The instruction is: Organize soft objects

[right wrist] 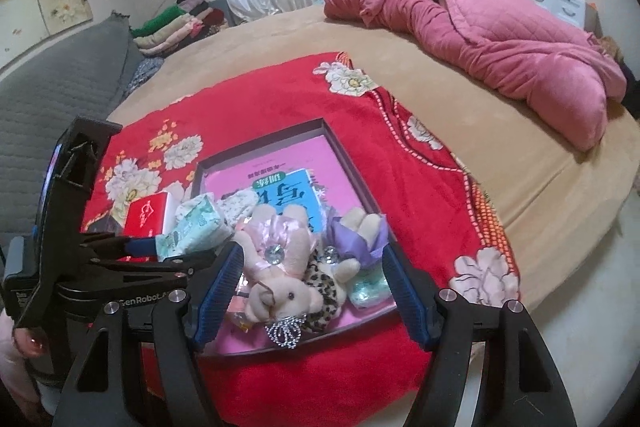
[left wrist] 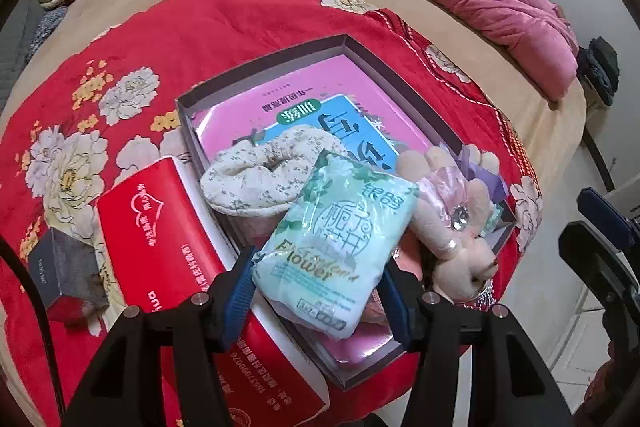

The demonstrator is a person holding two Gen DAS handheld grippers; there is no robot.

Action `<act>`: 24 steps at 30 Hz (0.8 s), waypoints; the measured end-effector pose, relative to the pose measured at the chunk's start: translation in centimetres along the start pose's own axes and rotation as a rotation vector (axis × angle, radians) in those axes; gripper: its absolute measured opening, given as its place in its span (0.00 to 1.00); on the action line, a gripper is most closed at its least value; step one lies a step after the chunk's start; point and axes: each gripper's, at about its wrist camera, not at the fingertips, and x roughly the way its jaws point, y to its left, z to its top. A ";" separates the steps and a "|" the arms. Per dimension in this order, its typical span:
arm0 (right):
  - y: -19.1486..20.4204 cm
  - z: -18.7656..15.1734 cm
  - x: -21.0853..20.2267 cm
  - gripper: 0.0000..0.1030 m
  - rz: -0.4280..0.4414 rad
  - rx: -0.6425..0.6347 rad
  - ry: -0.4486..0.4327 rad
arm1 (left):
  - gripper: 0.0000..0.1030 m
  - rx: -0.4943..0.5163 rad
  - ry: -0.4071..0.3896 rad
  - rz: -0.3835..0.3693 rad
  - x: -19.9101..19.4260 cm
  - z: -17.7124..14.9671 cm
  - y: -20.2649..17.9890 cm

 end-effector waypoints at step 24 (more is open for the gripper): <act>0.1 0.3 0.2 0.72 -0.017 0.042 -0.012 | 0.62 -0.010 -0.076 -0.111 -1.0 0.4 0.4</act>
